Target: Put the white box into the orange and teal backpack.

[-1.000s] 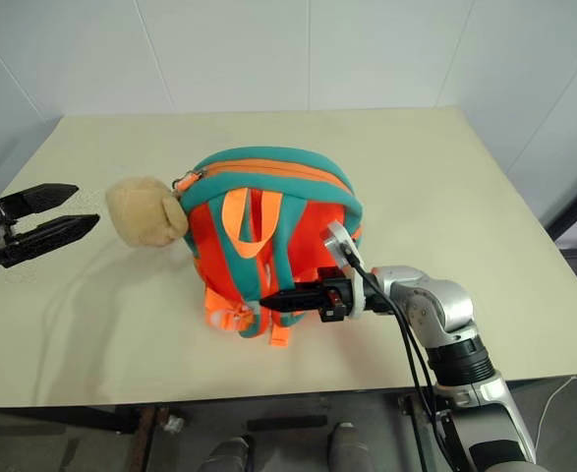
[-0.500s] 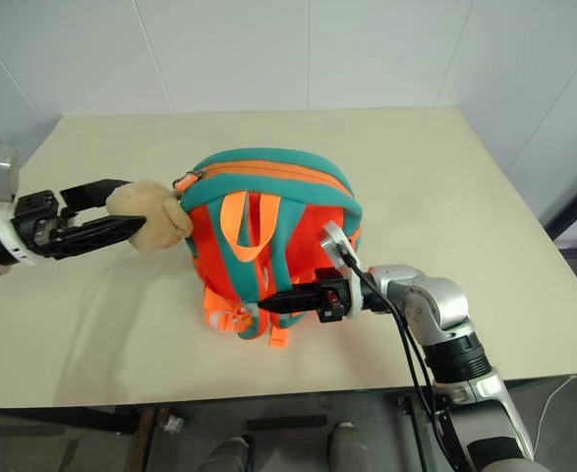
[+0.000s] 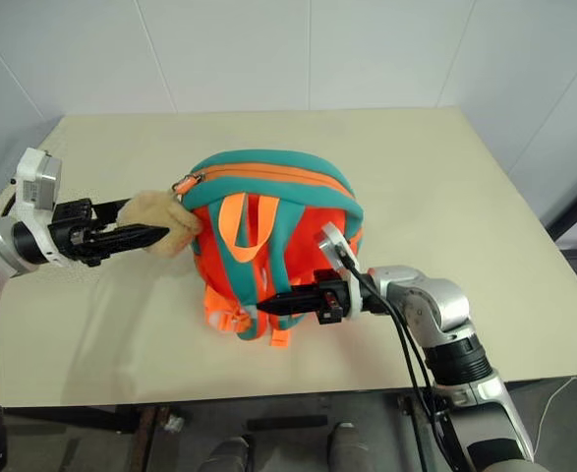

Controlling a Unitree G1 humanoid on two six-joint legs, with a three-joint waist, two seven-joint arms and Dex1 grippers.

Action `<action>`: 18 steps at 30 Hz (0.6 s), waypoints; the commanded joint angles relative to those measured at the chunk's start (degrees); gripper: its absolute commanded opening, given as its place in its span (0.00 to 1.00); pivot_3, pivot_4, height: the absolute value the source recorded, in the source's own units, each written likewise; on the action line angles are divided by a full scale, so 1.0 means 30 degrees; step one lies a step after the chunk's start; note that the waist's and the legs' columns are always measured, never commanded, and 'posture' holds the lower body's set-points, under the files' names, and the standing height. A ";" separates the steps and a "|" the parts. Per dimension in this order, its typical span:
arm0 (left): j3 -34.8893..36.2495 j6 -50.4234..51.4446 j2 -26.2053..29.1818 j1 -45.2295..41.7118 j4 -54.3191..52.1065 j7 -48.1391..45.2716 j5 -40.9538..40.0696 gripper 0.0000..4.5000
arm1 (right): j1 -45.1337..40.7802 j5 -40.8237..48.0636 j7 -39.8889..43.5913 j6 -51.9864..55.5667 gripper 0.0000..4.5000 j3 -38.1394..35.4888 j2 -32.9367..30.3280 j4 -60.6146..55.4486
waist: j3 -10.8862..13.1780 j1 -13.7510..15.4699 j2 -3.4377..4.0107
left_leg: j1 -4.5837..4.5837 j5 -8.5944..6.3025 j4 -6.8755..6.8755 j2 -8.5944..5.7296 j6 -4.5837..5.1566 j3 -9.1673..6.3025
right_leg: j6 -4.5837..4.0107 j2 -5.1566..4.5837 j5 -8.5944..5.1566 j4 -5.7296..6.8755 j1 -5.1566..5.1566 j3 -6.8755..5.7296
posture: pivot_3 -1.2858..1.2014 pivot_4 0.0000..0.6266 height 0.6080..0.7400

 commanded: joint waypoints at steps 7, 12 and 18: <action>-0.1925 -0.2613 0.3557 -0.2092 0.5187 -0.3051 0.4115 0.32 | 0.0363 0.0346 -0.0307 -0.0220 0.00 -0.0199 0.0193 -0.1004 | 0.0004 0.0069 0.0006 | 0.0000 -0.0002 -0.0010 0.0004 0.0005 0.0002 | -0.0013 0.0005 -0.0013 0.0008 -0.0009 -0.0006 | 0.52 0.24 1.00; -0.5061 -0.4846 0.2333 -0.2756 0.7712 -0.3747 0.7334 0.32 | 0.0423 0.0360 -0.0658 -0.0331 0.00 -0.0446 0.0317 -0.1121 | 0.0002 0.0023 0.0006 | -0.0007 -0.0002 -0.0013 0.0003 0.0005 0.0009 | -0.0010 0.0003 -0.0011 -0.0003 -0.0009 -0.0005 | 0.52 0.24 1.00; -0.6542 -0.6530 -0.0703 -0.3271 0.8992 -0.3069 0.8962 0.32 | 0.0655 0.0672 -0.1146 -0.0051 0.00 -0.0757 0.0228 -0.1335 | -0.0001 0.0050 -0.0002 | -0.0021 -0.0002 0.0010 0.0002 0.0007 0.0001 | 0.0001 0.0004 -0.0012 0.0026 -0.0014 -0.0006 | 0.52 0.24 1.00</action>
